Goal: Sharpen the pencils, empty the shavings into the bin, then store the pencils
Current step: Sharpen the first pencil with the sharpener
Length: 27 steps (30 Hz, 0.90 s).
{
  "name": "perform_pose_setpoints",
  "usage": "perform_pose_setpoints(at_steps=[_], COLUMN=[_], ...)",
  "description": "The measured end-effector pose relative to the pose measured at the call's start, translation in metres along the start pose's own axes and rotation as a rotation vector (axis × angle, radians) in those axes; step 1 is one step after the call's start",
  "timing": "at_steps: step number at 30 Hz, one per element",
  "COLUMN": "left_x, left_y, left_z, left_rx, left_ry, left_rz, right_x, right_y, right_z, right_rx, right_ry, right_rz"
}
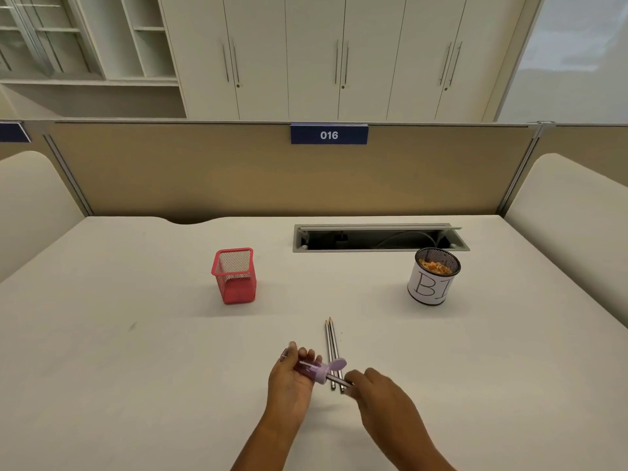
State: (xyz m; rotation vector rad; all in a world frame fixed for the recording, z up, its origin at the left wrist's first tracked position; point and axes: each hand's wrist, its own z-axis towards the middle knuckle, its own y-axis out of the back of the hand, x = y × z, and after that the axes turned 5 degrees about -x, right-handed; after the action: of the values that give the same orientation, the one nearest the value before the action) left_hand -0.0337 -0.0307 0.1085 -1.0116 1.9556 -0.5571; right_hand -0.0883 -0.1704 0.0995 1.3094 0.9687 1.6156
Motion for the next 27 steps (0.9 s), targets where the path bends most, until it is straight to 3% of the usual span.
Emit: perform_pose_setpoints(at_steps=[3,5,7,10,12,13,15,19,21,24,25,27], left_x=[-0.001,-0.001,-0.002,0.0,0.0,0.0,0.001,0.001,0.0,0.002,0.003,0.003], left_y=[-0.009,-0.013,-0.015,-0.015,-0.014,-0.014,-0.012,-0.01,-0.006,-0.002,-0.003,-0.008], left_z=[-0.003,-0.001,0.002,0.003,0.002,0.002,0.004,0.005,0.009,0.013,0.013,0.01], left_rx=[-0.031,-0.051,-0.048,-0.027,-0.017,-0.017,-0.022,-0.069,-0.091,-0.101,-0.093,-0.07], left_ry=[0.012,-0.017,-0.037,-0.022,-0.014,-0.017,-0.031,-0.044,-0.016,0.025,0.027,0.002], left_rz=[-0.068,-0.043,-0.007,0.029,0.052,0.059,0.056,-0.011,-0.065,-0.08,-0.079,-0.067], right_x=[0.003,0.016,0.021,0.006,-0.001,-0.001,0.002,0.013,0.012,0.012,0.015,0.024], right_y=[-0.006,0.005,0.013,0.025,0.028,0.029,0.028,0.016,0.009,0.001,0.004,0.012], right_z=[0.002,0.002,0.011,0.022,0.025,0.025,0.025,0.014,0.006,0.003,0.002,0.006], right_rx=[-0.125,-0.025,0.149,0.578,0.719,0.728,0.632,0.137,-0.014,-0.175,-0.142,0.004], right_ry=[0.131,0.063,-0.248,-0.805,-0.965,-0.96,-0.796,-0.161,0.012,0.196,0.183,-0.021], right_rz=[-0.15,-0.069,0.376,1.148,1.375,1.389,1.18,0.336,0.03,-0.132,-0.126,0.069])
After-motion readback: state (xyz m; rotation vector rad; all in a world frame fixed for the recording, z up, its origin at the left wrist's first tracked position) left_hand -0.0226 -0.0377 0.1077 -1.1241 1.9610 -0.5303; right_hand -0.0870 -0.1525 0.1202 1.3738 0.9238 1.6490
